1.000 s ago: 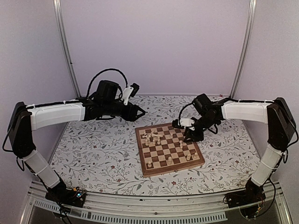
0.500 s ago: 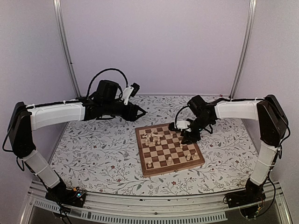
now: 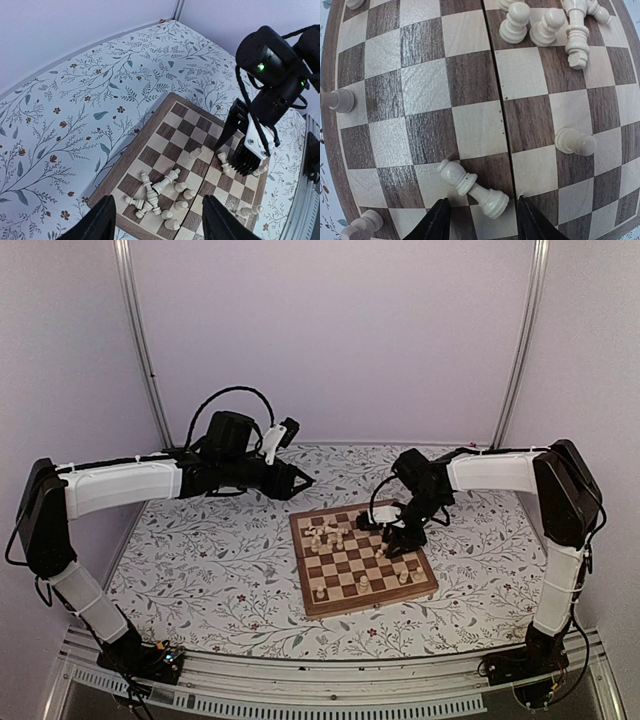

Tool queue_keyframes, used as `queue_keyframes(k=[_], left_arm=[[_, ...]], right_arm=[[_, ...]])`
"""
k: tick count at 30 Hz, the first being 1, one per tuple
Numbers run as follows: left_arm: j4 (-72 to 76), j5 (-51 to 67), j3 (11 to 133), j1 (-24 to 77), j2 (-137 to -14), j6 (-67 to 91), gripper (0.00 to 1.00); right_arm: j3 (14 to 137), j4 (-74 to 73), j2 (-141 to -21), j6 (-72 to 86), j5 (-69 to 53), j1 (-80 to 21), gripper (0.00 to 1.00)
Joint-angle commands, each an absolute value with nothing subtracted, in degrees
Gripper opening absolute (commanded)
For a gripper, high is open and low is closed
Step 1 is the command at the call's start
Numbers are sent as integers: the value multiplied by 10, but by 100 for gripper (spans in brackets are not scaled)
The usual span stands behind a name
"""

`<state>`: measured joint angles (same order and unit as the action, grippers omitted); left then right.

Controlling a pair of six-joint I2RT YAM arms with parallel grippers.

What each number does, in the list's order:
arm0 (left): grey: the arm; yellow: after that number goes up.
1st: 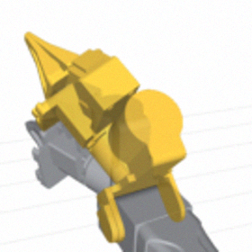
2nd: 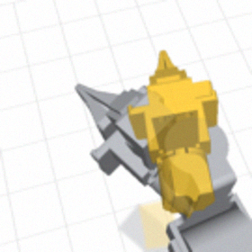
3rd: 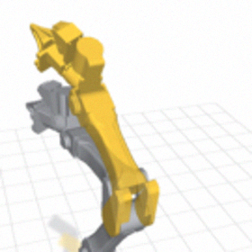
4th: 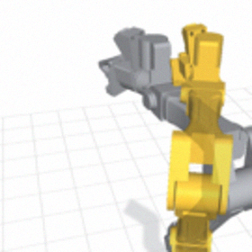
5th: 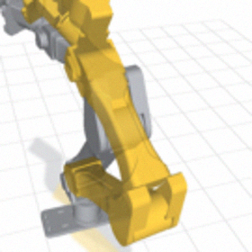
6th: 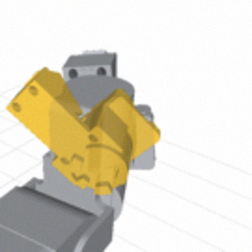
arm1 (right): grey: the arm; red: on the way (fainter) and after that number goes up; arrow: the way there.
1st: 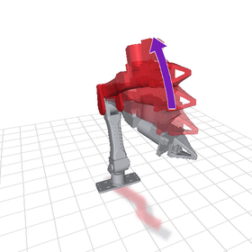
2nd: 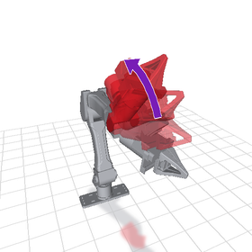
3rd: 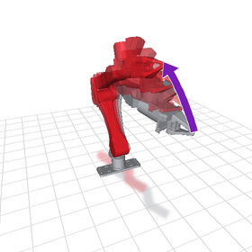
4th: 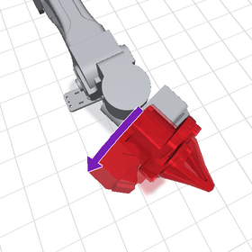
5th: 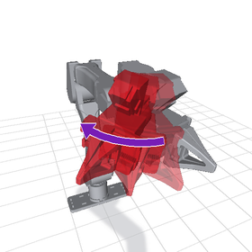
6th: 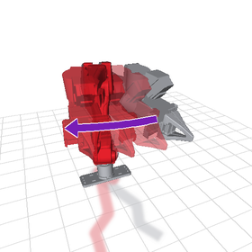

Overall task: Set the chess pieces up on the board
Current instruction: Pick up the chess piece from the chessboard.

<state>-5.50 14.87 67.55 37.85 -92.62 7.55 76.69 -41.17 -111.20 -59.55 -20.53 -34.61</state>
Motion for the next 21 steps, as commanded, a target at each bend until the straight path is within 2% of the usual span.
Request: queue_keyframes(k=[1,13,18,21], left_arm=[[-63,159,692,375,-923,71,61],[-62,164,692,375,-923,73,61],[-62,165,692,375,-923,74,61],[-58,173,689,376,-925,75,61]], right_arm=[[788,-454,-1124,-615,-231,-350,48],[777,-439,-1132,-589,-224,-353,29],[764,-431,-1120,-571,-224,-351,15],[756,-426,-1097,-550,-257,-340,12]])
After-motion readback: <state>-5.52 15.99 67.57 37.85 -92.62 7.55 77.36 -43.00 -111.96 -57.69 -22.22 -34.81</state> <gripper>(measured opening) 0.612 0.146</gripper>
